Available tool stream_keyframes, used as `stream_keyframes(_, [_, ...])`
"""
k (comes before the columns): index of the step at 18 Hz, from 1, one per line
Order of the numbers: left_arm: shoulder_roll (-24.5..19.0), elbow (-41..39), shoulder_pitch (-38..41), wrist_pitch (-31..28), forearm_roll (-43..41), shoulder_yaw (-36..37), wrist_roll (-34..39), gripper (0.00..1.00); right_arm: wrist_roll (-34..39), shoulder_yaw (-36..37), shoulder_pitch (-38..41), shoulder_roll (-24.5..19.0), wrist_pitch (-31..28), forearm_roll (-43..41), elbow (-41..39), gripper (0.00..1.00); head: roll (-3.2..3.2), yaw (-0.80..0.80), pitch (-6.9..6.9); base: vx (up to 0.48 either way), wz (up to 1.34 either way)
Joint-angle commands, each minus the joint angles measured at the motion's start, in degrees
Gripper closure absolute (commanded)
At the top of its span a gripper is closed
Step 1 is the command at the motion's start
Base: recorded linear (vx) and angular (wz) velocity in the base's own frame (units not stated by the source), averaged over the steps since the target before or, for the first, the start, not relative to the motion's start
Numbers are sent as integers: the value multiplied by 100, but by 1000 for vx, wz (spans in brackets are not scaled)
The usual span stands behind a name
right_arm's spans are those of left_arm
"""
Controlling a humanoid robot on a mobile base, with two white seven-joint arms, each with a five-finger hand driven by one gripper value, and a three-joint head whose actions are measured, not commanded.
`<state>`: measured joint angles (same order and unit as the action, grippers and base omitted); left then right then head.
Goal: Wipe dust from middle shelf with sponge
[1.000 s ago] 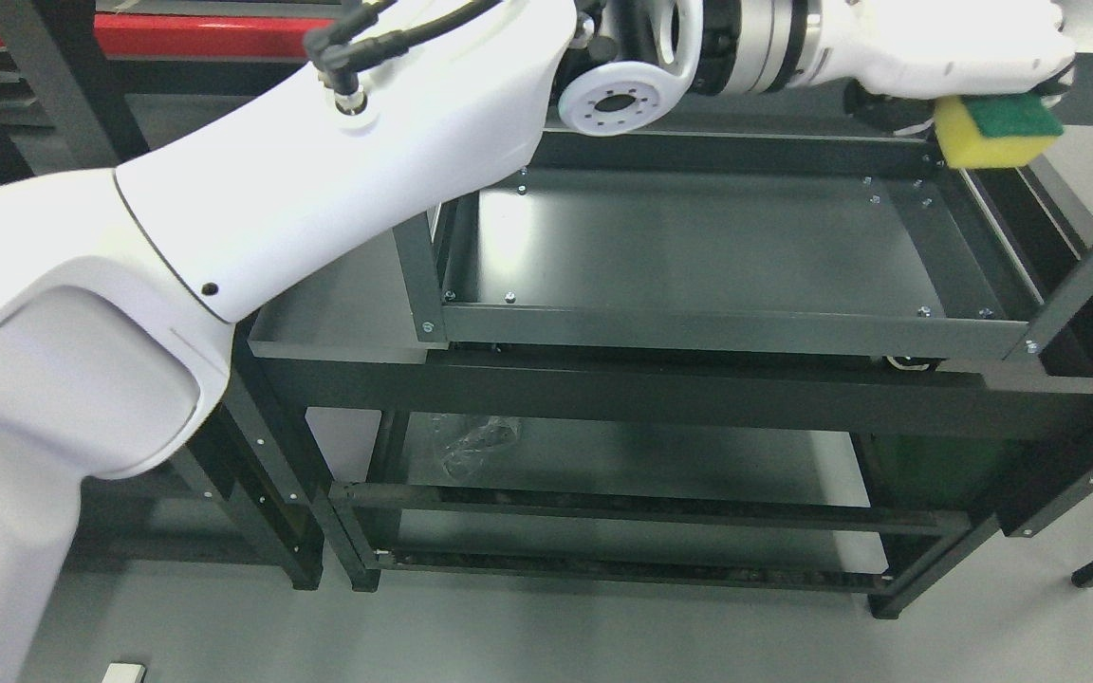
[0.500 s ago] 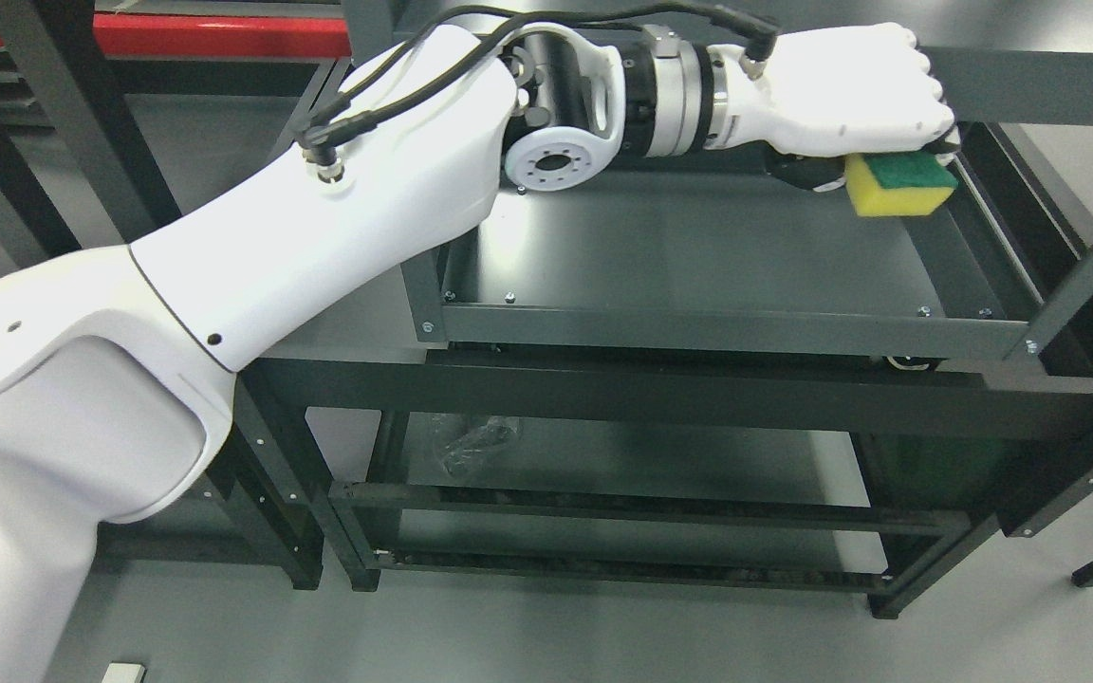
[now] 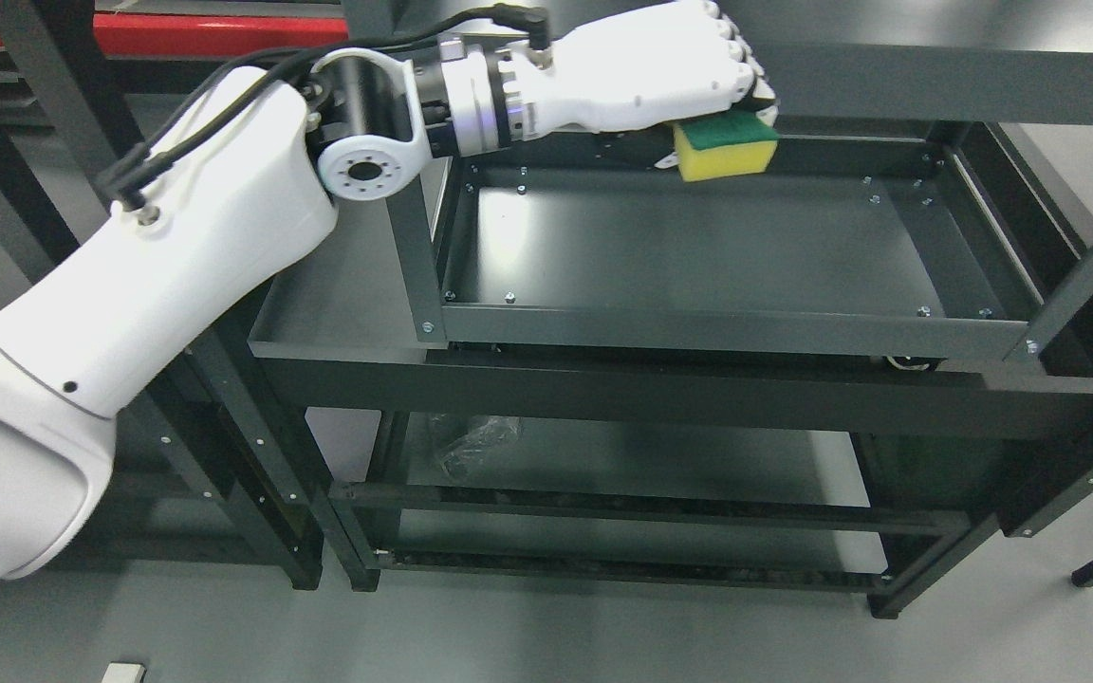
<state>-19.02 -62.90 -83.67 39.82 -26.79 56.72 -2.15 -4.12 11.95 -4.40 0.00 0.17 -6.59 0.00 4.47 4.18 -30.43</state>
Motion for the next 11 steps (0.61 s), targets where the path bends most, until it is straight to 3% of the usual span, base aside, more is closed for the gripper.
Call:
stream_keyframes(1, [-2008,-1031,1025,508,-1,-2170,-75,100,-9,0,1,100,-421,0,-100,0,0,0,0,0,0])
stream_keyframes(4, [-2176,-1031,1790,518,-1,-3226,-75,100,-1,0,1,100,-421,0,-100,0,0,0,0,0,0])
stream_keyframes(7, [-2045,-1276,1977,518,34,-3676,-75,100,-1,0,1,100,-421,0,-100,0,0,0,0,0,0])
stream_keyframes(8, [-1818,-1425,2003,518,199,-3669,-67,100,-1,0,1,100,-421,0,-100,0,0,0,0,0,0])
stream_keyframes(11, [-519,-1427,2047,518,1069,-3389,-93,100,-1,0,1,100,-421,0,-100,0,0,0,0,0,0])
